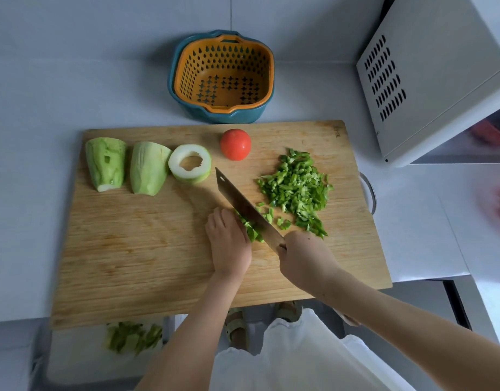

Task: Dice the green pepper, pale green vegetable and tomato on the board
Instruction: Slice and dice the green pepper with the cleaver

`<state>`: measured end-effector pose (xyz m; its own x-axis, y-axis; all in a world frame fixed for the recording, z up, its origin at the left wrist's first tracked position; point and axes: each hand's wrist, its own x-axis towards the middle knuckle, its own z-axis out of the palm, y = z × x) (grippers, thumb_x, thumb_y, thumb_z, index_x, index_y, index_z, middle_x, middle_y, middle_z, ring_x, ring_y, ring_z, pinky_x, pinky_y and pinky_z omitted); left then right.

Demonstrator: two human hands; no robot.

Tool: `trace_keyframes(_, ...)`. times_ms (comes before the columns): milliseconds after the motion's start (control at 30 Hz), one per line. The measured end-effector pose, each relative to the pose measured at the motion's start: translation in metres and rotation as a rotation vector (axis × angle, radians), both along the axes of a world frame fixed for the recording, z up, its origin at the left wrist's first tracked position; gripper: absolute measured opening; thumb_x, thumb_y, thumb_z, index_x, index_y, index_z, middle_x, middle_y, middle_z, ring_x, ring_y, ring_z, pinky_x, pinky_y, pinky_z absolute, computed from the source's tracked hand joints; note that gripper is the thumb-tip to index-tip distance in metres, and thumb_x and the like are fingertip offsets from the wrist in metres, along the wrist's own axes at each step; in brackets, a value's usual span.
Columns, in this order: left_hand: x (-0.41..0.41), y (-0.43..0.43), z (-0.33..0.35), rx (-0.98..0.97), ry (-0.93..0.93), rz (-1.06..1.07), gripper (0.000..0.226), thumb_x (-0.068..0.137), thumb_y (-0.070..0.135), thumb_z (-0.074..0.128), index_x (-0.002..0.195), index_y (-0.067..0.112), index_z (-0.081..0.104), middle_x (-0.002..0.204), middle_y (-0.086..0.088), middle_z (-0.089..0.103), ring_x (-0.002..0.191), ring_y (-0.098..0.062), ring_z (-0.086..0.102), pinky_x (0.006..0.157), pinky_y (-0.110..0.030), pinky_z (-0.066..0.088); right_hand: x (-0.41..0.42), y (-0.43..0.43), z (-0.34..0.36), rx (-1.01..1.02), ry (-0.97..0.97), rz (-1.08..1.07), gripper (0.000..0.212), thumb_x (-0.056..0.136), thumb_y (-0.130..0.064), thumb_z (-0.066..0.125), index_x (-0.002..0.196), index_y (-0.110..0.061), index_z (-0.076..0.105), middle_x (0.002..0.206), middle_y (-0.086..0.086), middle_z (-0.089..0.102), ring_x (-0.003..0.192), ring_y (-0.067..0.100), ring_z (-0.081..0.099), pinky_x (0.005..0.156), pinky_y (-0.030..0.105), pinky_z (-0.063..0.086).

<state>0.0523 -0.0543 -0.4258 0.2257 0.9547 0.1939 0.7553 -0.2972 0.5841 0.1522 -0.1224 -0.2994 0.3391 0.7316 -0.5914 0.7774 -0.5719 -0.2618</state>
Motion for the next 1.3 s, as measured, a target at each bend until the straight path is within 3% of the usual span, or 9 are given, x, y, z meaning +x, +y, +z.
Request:
trace_keyframes(133,0.002,-0.001,0.001,-0.018,0.056,0.006,0.010,0.084,0.004,0.040,0.091,0.005,0.049,0.096,-0.018,0.057,0.095,-0.036,0.053,0.091,-0.046,0.041,-0.007,0.014,-0.012,-0.002,0.017,-0.041,0.029,0.089,-0.006,0.045,0.061,-0.013,0.039,0.062,0.001,0.044,0.057,0.019,0.045,0.043,0.023,0.031)
trace_keyframes(300,0.002,-0.003,0.004,-0.005,0.053,0.020,0.004,0.085,0.004,0.045,0.087,0.006,0.047,0.096,-0.019,0.057,0.095,-0.037,0.054,0.091,-0.047,0.043,-0.001,0.019,-0.018,0.064,0.103,-0.108,0.034,0.094,-0.017,0.044,0.060,-0.014,0.039,0.058,0.000,0.043,0.049,0.015,0.042,0.041,0.022,0.029)
trace_keyframes(467,0.001,-0.001,-0.005,0.046,0.156,0.018,0.021,0.076,-0.006,0.054,0.094,0.003,0.048,0.092,-0.017,0.055,0.088,-0.033,0.054,0.088,-0.040,0.041,0.001,-0.005,0.000,0.078,0.060,-0.058,0.037,0.095,-0.017,0.042,0.058,-0.015,0.034,0.057,-0.001,0.039,0.049,0.012,0.035,0.043,0.023,0.024)
trace_keyframes(600,0.000,0.000,-0.010,0.034,0.237,0.000,0.021,0.076,-0.007,0.050,0.095,0.002,0.049,0.093,-0.017,0.054,0.091,-0.033,0.052,0.092,-0.040,0.037,-0.003,-0.008,0.002,0.016,0.004,-0.003,0.035,0.094,-0.018,0.042,0.061,-0.017,0.034,0.062,-0.001,0.041,0.054,0.014,0.040,0.044,0.024,0.029)
trace_keyframes(833,0.002,0.000,0.000,0.015,0.123,0.011,0.012,0.081,0.002,0.050,0.092,0.005,0.048,0.092,-0.017,0.058,0.090,-0.034,0.055,0.086,-0.043,0.044,-0.012,0.010,-0.012,-0.028,0.033,-0.054,0.029,0.088,-0.005,0.045,0.062,-0.013,0.038,0.063,0.001,0.044,0.056,0.016,0.043,0.043,0.022,0.031)
trace_keyframes(933,0.002,-0.001,0.005,0.004,0.064,0.039,0.006,0.085,0.006,0.046,0.088,0.004,0.050,0.092,-0.018,0.058,0.091,-0.036,0.056,0.086,-0.046,0.046,-0.009,0.014,-0.017,0.037,0.100,-0.106,0.029,0.091,-0.011,0.045,0.062,-0.013,0.042,0.061,0.001,0.046,0.053,0.016,0.046,0.041,0.023,0.032)
trace_keyframes(1033,0.000,-0.001,0.008,-0.010,-0.037,0.029,0.016,0.091,0.013,0.035,0.083,0.006,0.048,0.088,-0.017,0.055,0.087,-0.034,0.053,0.086,-0.045,0.042,-0.002,0.005,-0.012,0.094,0.150,-0.135,0.031,0.093,-0.015,0.042,0.062,-0.013,0.043,0.059,0.002,0.046,0.055,0.022,0.050,0.046,0.026,0.037)
trace_keyframes(1100,-0.004,0.000,0.007,-0.008,-0.082,0.049,0.024,0.093,0.018,0.029,0.082,0.007,0.046,0.085,-0.015,0.052,0.085,-0.031,0.050,0.085,-0.042,0.039,-0.001,-0.004,-0.005,0.100,0.108,-0.099,0.036,0.093,-0.016,0.042,0.058,-0.014,0.036,0.057,0.001,0.041,0.051,0.017,0.042,0.044,0.025,0.030)
trace_keyframes(1300,-0.016,-0.007,0.000,0.026,-0.014,0.007,0.018,0.091,0.014,0.032,0.083,0.008,0.047,0.082,-0.011,0.051,0.078,-0.028,0.048,0.075,-0.040,0.039,-0.006,-0.011,0.000,0.023,0.007,0.016,0.035,0.094,-0.016,0.042,0.060,-0.015,0.034,0.060,0.000,0.041,0.051,0.013,0.038,0.042,0.025,0.027)
